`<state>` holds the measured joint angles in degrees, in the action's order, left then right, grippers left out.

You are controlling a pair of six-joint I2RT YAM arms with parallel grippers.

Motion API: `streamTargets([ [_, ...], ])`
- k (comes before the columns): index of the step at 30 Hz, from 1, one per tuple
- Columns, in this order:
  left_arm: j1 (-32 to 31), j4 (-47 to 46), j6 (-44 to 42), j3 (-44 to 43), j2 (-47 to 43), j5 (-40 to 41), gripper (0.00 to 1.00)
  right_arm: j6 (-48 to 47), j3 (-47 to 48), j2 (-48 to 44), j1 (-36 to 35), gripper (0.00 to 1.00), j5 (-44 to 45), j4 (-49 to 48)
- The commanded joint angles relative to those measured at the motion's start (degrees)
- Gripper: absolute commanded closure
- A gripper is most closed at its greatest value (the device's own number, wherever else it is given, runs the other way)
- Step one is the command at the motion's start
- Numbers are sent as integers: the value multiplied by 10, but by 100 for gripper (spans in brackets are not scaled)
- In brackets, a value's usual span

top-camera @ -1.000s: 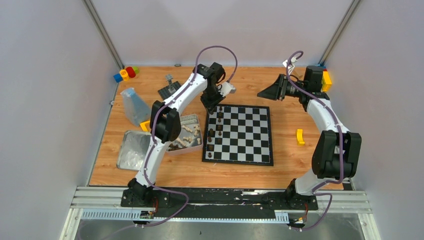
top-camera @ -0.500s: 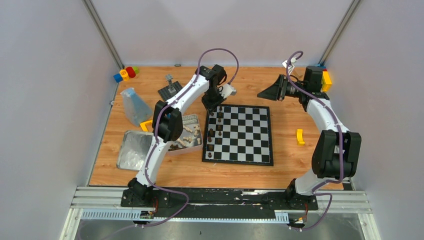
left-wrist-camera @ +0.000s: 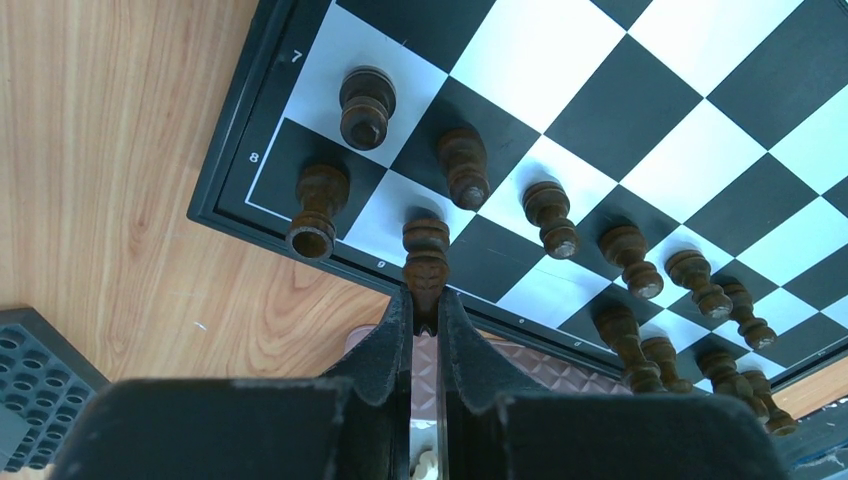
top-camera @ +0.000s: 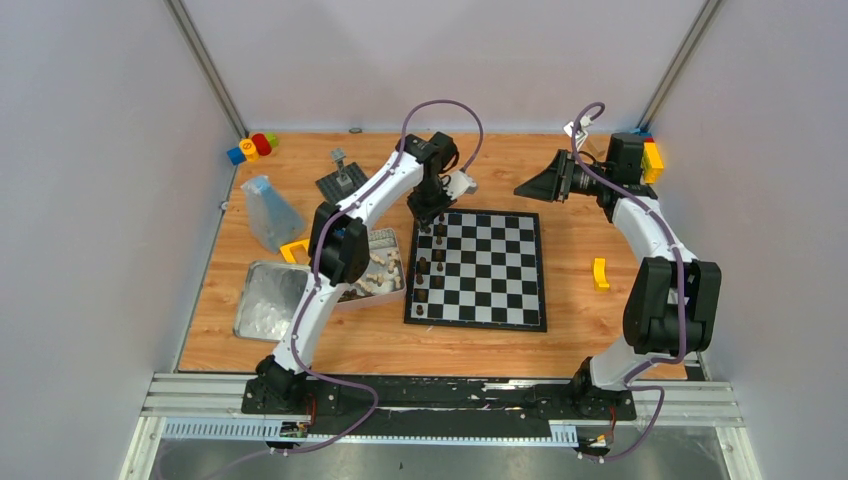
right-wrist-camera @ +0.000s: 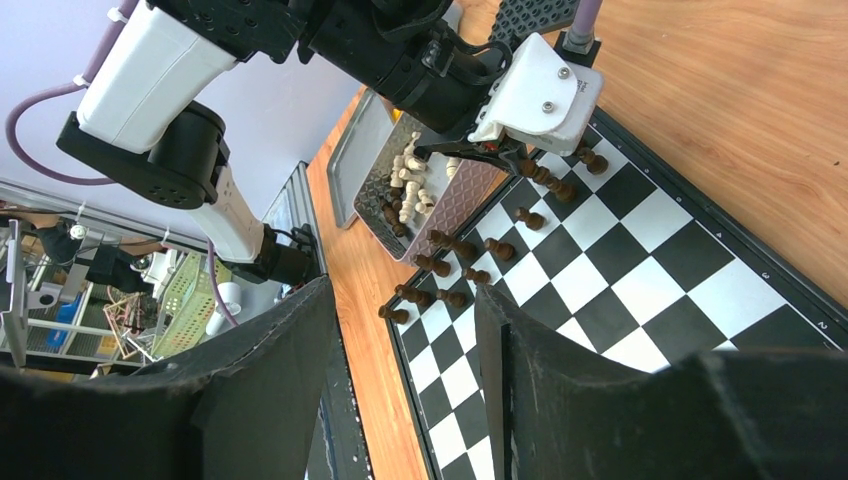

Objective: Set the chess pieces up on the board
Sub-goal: Place the chess piece on the chessboard.

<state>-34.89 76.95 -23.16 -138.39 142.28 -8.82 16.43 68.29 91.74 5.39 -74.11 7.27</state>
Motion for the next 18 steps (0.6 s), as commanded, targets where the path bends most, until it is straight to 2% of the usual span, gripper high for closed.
streamTargets([
  [1, -6, 0, -12, -25, 10, 6, 97, -6, 2, 2, 2, 46, -19, -5],
  [18, -9, 8, -14, -27, -2, 21, 96, -3, 4, 10, 1, 46, -25, -4],
])
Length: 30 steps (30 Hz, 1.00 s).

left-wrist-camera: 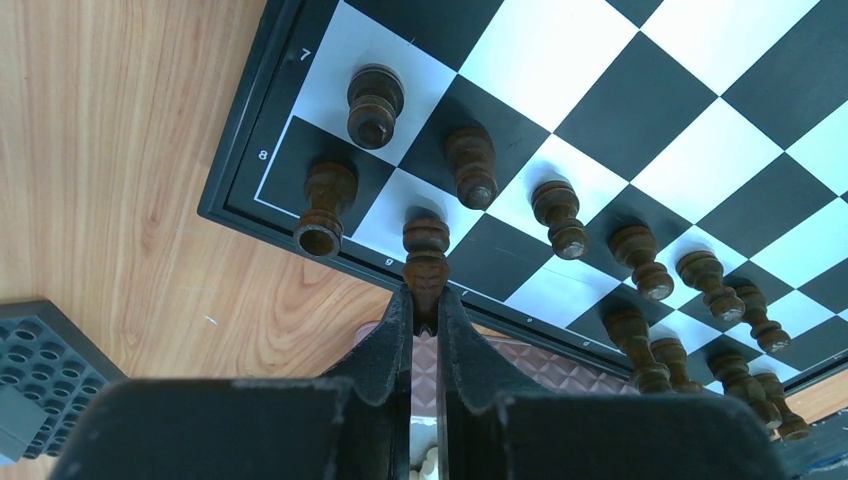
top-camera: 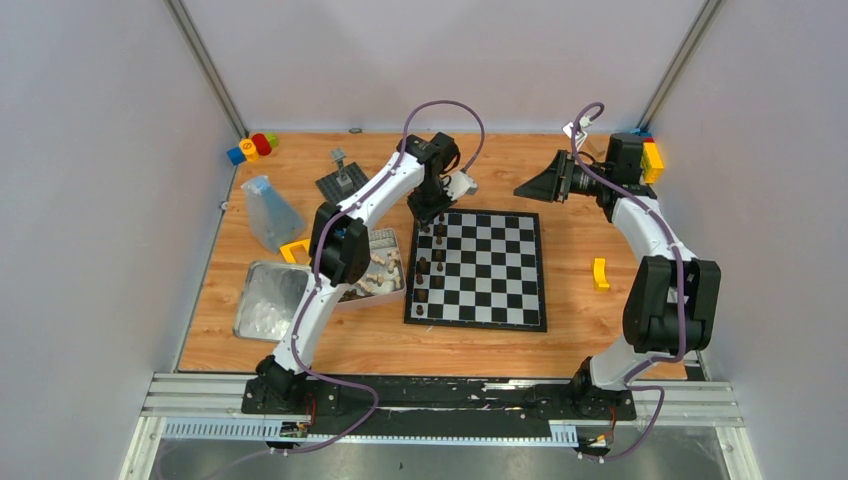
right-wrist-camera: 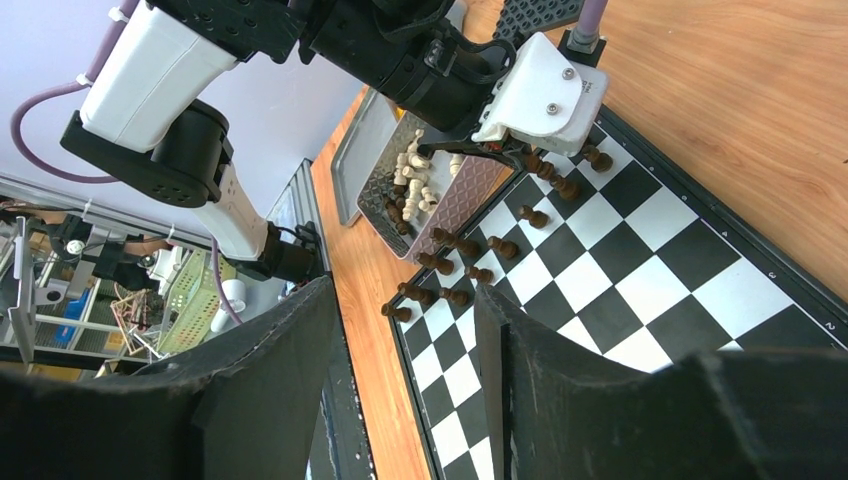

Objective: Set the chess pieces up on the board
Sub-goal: Place the chess piece on the chessboard.

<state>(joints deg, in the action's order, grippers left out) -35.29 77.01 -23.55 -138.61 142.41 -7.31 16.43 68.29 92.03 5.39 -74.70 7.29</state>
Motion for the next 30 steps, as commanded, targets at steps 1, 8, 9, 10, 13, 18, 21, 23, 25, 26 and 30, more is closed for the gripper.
streamTargets([
  [1, -5, 7, -9, -24, -4, 5, 96, -2, 4, 8, 1, 46, -19, -4],
  [8, -6, 11, -10, -23, -2, -1, 95, -1, 4, 8, 1, 46, -19, -4],
  [9, -7, 12, -10, -22, -1, -3, 94, -1, 4, 9, 1, 46, -19, -4],
  [10, -7, 13, -10, -23, -1, -3, 93, -1, 4, 10, 1, 46, -20, -4],
  [13, -8, 13, -11, -23, -1, -3, 86, -1, 4, 11, 1, 46, -20, -4],
  [18, -9, 10, -8, -27, 0, 2, 78, 0, 4, 12, 1, 46, -22, -4],
  [21, -9, 7, -5, -28, 0, 4, 74, 0, 4, 13, 1, 46, -22, -4],
  [23, -10, 5, -5, -29, 0, 6, 71, 0, 4, 14, 1, 46, -23, -4],
  [25, -10, 4, -5, -29, 0, 8, 70, 0, 4, 14, 1, 46, -23, -4],
  [26, -10, 4, -4, -29, -1, 9, 69, 0, 4, 14, 1, 46, -23, -4],
  [30, -9, 2, -3, -30, -1, 9, 68, 1, 4, 16, 1, 47, -23, -4],
])
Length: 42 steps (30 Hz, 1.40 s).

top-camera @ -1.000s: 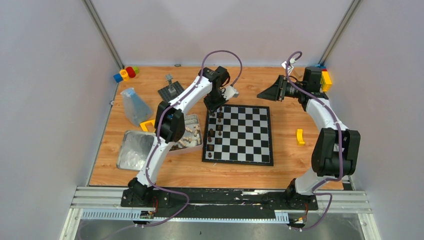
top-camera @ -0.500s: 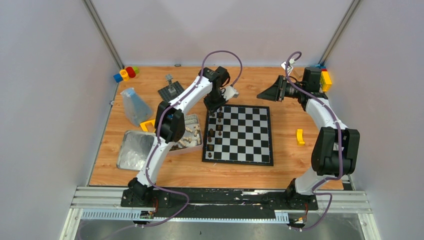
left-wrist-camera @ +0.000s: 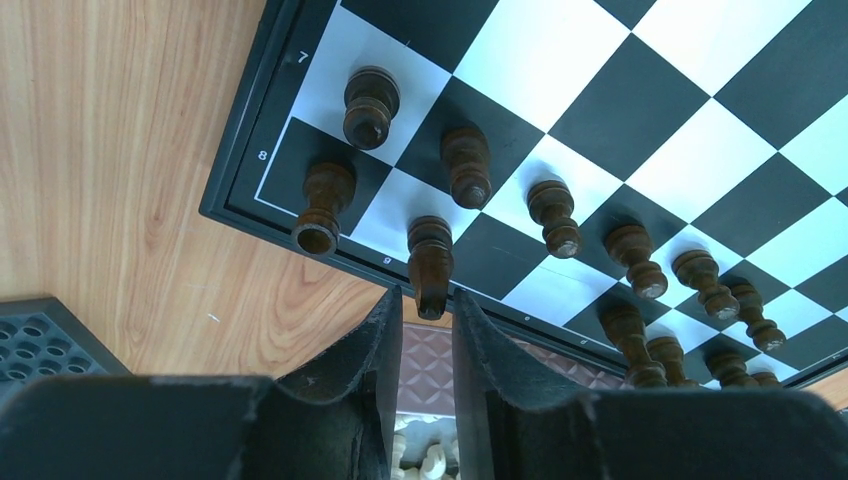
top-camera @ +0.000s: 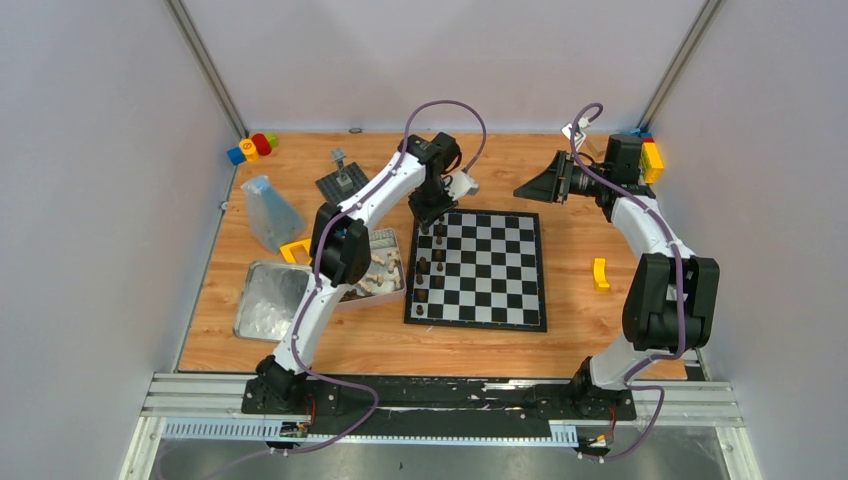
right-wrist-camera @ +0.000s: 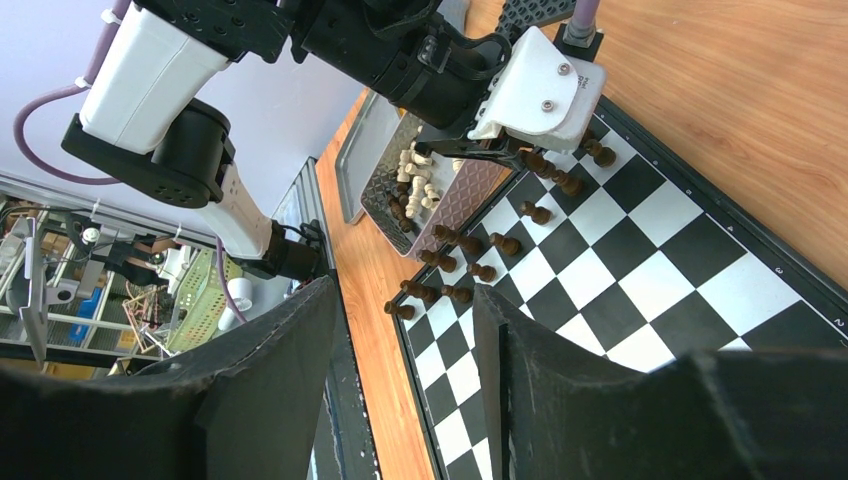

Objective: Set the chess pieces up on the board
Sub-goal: Place the chess piece on the chessboard, then adjust the storage box at the center of the board.

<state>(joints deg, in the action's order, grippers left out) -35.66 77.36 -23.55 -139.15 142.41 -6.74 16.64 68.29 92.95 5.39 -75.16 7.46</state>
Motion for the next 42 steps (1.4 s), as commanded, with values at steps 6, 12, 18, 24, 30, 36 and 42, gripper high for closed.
streamTargets([
  [6, -6, -5, 0, -13, -18, 12, 65, -2, 3, 6, 1, 47, -19, -5],
  [12, -3, -54, 0, 66, -109, 36, 53, -7, 5, -2, 1, 46, -10, -1],
  [18, 16, -110, -10, 202, -247, 15, 40, -21, 18, 0, 1, 46, 2, 20],
  [24, 63, -149, -15, 383, -375, 0, 38, -46, 33, 1, 1, 46, 13, 43],
  [30, 93, -190, -44, 573, -467, -31, 38, -96, 49, 12, 1, 46, 17, 88],
  [36, 100, -251, -53, 667, -503, 50, 37, -156, 56, 14, 0, 46, 35, 143],
  [42, 130, -299, -44, 667, -509, 66, 35, -179, 49, 20, 1, 46, 39, 158],
])
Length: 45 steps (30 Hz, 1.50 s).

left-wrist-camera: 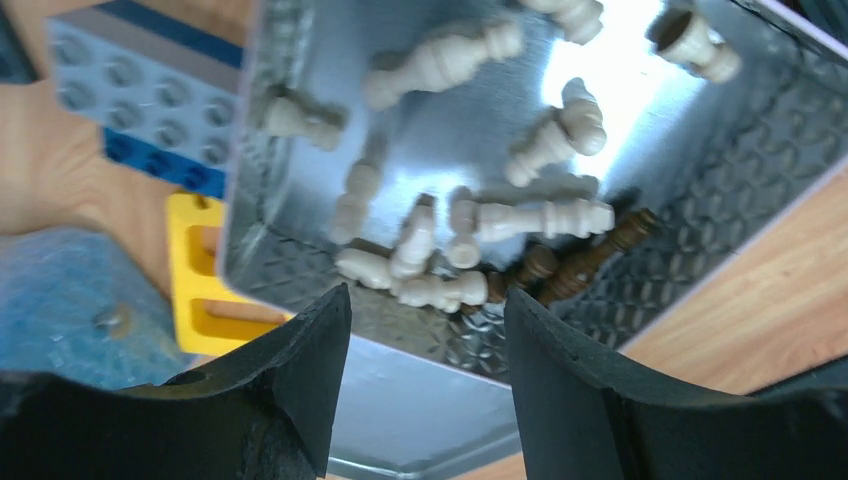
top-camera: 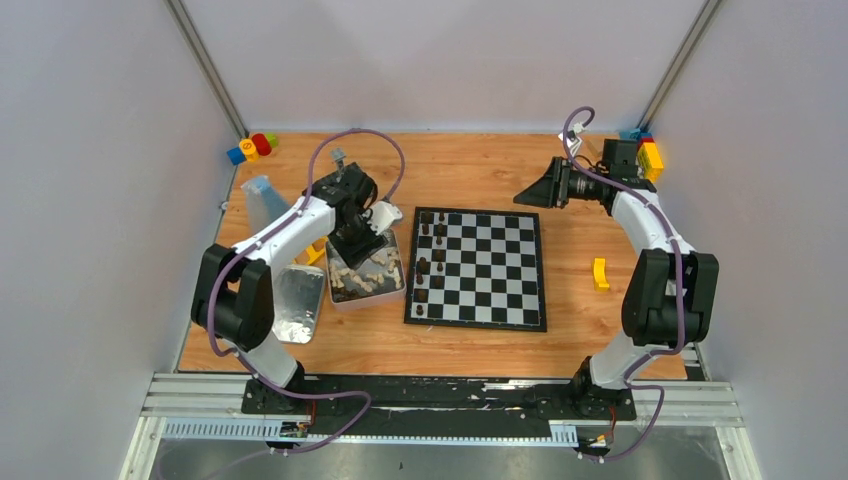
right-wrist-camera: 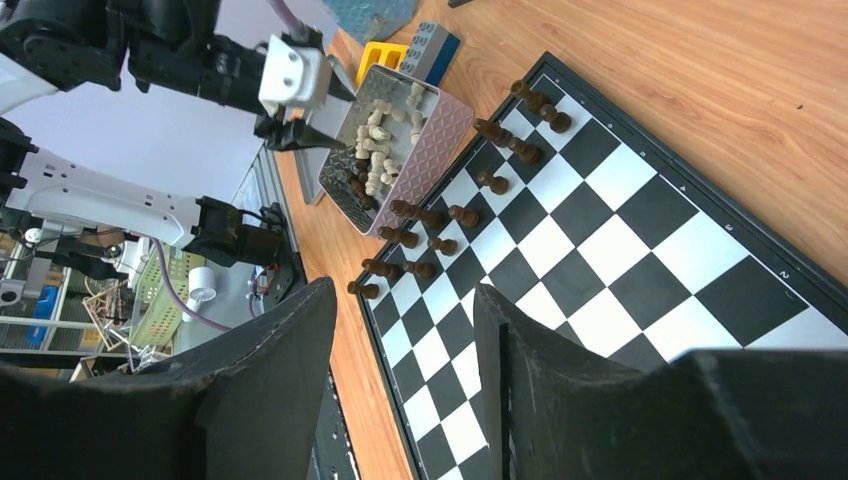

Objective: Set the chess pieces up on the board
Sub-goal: Adjust the storage box at the center of the board.

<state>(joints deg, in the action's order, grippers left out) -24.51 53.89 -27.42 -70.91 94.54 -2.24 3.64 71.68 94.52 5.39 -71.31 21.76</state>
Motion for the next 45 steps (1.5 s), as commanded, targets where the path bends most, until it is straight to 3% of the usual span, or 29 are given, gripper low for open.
streamTargets([
  [1, 22, -71, -5, -20, -28, 21, 34, -50, 15, 5, 1, 46, 0, 15],
  [11, 24, -94, -18, -148, 92, 16, 35, -53, 7, 10, 1, 46, -8, 15],
  [21, 24, -24, -26, -221, 189, -70, 44, -53, 6, 14, 1, 46, -7, 14],
  [26, 24, -17, -22, -222, 211, -85, 52, -50, 7, 21, 1, 46, -6, 15],
  [36, 39, -21, 60, -190, 209, -40, 85, -49, 5, 28, 1, 47, -4, 14],
  [40, 69, -28, 89, -149, 174, -9, 92, -48, 8, 35, 1, 47, -7, 15],
  [45, 115, -22, 113, -114, 137, -8, 93, -46, 10, 42, 1, 47, -9, 16],
])
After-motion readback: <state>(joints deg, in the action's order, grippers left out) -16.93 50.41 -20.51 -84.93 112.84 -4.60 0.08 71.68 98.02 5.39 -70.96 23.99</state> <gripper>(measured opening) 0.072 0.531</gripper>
